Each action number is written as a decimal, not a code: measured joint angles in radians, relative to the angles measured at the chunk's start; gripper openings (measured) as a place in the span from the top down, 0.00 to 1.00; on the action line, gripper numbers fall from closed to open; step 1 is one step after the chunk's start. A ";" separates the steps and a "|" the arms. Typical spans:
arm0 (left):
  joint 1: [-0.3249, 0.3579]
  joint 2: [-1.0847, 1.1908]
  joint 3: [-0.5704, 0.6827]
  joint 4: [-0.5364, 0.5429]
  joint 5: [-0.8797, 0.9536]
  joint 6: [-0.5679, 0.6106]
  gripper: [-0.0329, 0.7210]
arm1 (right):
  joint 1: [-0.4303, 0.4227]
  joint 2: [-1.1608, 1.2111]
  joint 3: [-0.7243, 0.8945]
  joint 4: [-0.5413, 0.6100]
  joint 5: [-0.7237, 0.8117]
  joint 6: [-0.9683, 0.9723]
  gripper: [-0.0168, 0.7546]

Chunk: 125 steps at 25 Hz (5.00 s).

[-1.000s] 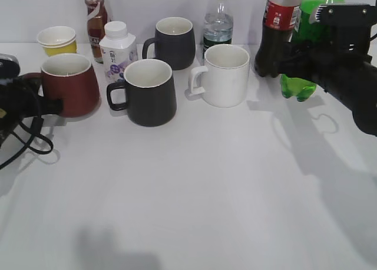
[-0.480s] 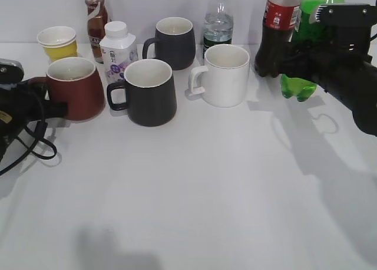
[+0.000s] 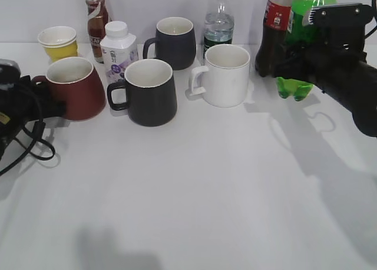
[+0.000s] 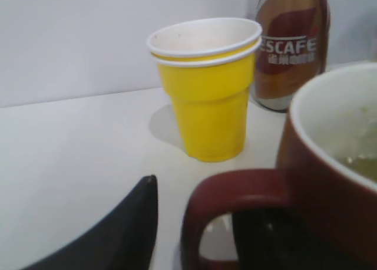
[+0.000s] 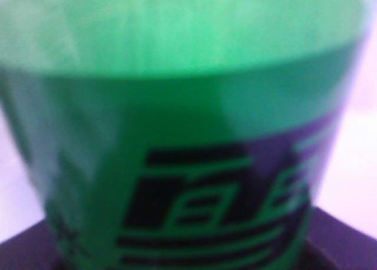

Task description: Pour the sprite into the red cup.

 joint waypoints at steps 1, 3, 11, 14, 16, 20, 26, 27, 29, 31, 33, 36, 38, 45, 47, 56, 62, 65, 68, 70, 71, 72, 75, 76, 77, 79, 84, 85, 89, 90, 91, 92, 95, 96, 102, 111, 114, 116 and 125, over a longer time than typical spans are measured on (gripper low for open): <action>-0.001 -0.004 0.009 0.001 -0.005 0.000 0.52 | 0.000 0.008 0.000 0.000 -0.010 0.000 0.42; -0.004 -0.021 0.033 0.004 -0.011 0.000 0.51 | 0.000 0.027 0.000 0.000 -0.026 0.000 0.42; -0.005 -0.117 0.127 0.009 0.007 -0.001 0.51 | 0.000 0.095 0.000 -0.005 -0.047 0.064 0.42; -0.005 -0.168 0.170 0.011 -0.004 -0.003 0.51 | 0.000 0.095 0.000 -0.014 -0.050 0.097 0.42; -0.005 -0.201 0.202 0.011 -0.018 -0.018 0.51 | 0.000 0.095 0.002 -0.024 -0.050 0.105 0.42; -0.005 -0.266 0.270 0.019 -0.020 -0.082 0.51 | 0.000 0.095 0.024 -0.030 -0.068 0.108 0.24; -0.005 -0.386 0.346 0.069 -0.007 -0.148 0.51 | 0.000 0.068 0.101 -0.030 -0.084 0.111 0.18; -0.007 -0.417 0.348 0.073 0.022 -0.167 0.51 | 0.000 0.055 0.119 -0.030 -0.084 0.111 0.18; -0.019 -0.484 0.348 0.078 0.107 -0.191 0.51 | 0.000 0.021 0.155 -0.030 -0.082 0.111 0.18; -0.042 -0.567 0.348 0.079 0.203 -0.197 0.51 | 0.000 -0.016 0.193 -0.030 -0.065 0.111 0.18; -0.057 -0.648 0.341 0.079 0.339 -0.199 0.51 | 0.000 -0.059 0.221 -0.030 -0.022 0.111 0.18; -0.063 -0.773 0.283 0.081 0.631 -0.202 0.51 | 0.000 -0.125 0.246 -0.030 0.094 0.112 0.19; -0.063 -0.856 0.209 0.081 0.888 -0.206 0.51 | 0.000 -0.171 0.247 -0.030 0.208 0.112 0.20; -0.063 -1.066 -0.056 0.144 1.743 -0.205 0.51 | 0.000 -0.388 0.247 -0.034 0.695 0.112 0.21; -0.063 -1.114 -0.097 0.149 1.924 -0.205 0.51 | 0.000 -0.462 0.234 -0.042 0.870 0.112 0.21; -0.063 -1.396 -0.112 0.170 2.299 -0.179 0.51 | 0.000 -0.776 0.180 -0.092 1.570 0.113 0.21; -0.063 -1.600 -0.003 0.181 2.355 -0.167 0.54 | 0.000 -1.094 0.180 -0.115 1.793 0.112 0.21; -0.063 -1.698 0.010 0.176 2.368 -0.156 0.55 | 0.000 -1.256 0.194 -0.118 1.823 0.113 0.21; -0.063 -1.779 0.018 0.176 2.337 -0.148 0.56 | 0.000 -1.424 0.227 -0.125 1.852 0.115 0.21; -0.063 -1.814 0.035 0.176 2.292 -0.145 0.56 | 0.000 -1.512 0.234 -0.136 1.863 0.129 0.21; -0.063 -1.821 0.044 0.176 2.279 -0.143 0.56 | 0.000 -1.553 0.234 -0.139 1.863 0.134 0.21; -0.063 -1.823 0.050 0.177 2.271 -0.142 0.56 | 0.000 -1.584 0.236 -0.141 1.863 0.138 0.21; -0.063 -1.823 0.056 0.177 2.261 -0.141 0.57 | 0.000 -1.660 0.238 -0.151 1.866 0.153 0.21; -0.063 -1.823 0.056 0.177 2.260 -0.141 0.57 | 0.000 -1.671 0.238 -0.154 1.866 0.158 0.21; -0.063 -1.823 0.056 0.177 2.260 -0.140 0.57 | 0.000 -1.677 0.238 -0.156 1.867 0.160 0.21; -0.063 -1.823 0.056 0.177 2.259 -0.140 0.57 | 0.000 -1.681 0.238 -0.158 1.867 0.164 0.21; -0.063 -1.823 0.056 0.177 2.259 -0.140 0.57 | 0.000 -1.681 0.238 -0.158 1.867 0.165 0.21; -0.063 -1.823 0.056 0.177 2.259 -0.138 0.57 | 0.000 -1.681 0.238 -0.158 1.867 0.166 0.21; -0.063 -1.823 0.056 0.177 2.258 -0.138 0.57 | 0.000 -1.682 0.238 -0.154 1.867 0.165 0.21; -0.063 -1.823 0.056 0.177 2.258 -0.138 0.57 | 0.000 -1.682 0.238 -0.154 1.867 0.165 0.21; -0.063 -1.823 0.056 0.177 2.258 -0.138 0.57 | 0.000 -1.682 0.238 -0.154 1.867 0.165 0.21; -0.063 -1.823 0.056 0.177 2.257 -0.138 0.57 | 0.000 -1.682 0.238 -0.154 1.867 0.165 0.21; -0.062 -1.824 0.056 0.177 2.256 -0.138 0.59 | 0.000 -1.682 0.238 -0.153 1.867 0.165 0.21; -0.054 -1.827 0.056 0.177 2.256 -0.138 0.59 | 0.000 -1.682 0.238 -0.152 1.867 0.165 0.21; 0.105 -1.907 0.056 0.177 2.255 -0.138 0.62 | -0.087 -1.682 0.238 -0.142 1.867 0.165 0.21; 0.174 -1.995 0.057 0.181 2.256 -0.138 0.63 | -0.344 -1.717 0.238 -0.139 1.867 0.167 0.21; 0.174 -1.995 0.057 0.181 2.255 -0.138 0.63 | -0.344 -1.769 0.238 -0.139 1.867 0.167 0.22; 0.174 -1.995 0.057 0.182 2.255 -0.138 0.63 | -0.343 -1.806 0.238 -0.139 1.867 0.167 0.22; 0.174 -1.995 0.057 0.183 2.255 -0.138 0.63 | -0.234 -1.816 0.238 -0.138 1.867 0.167 0.22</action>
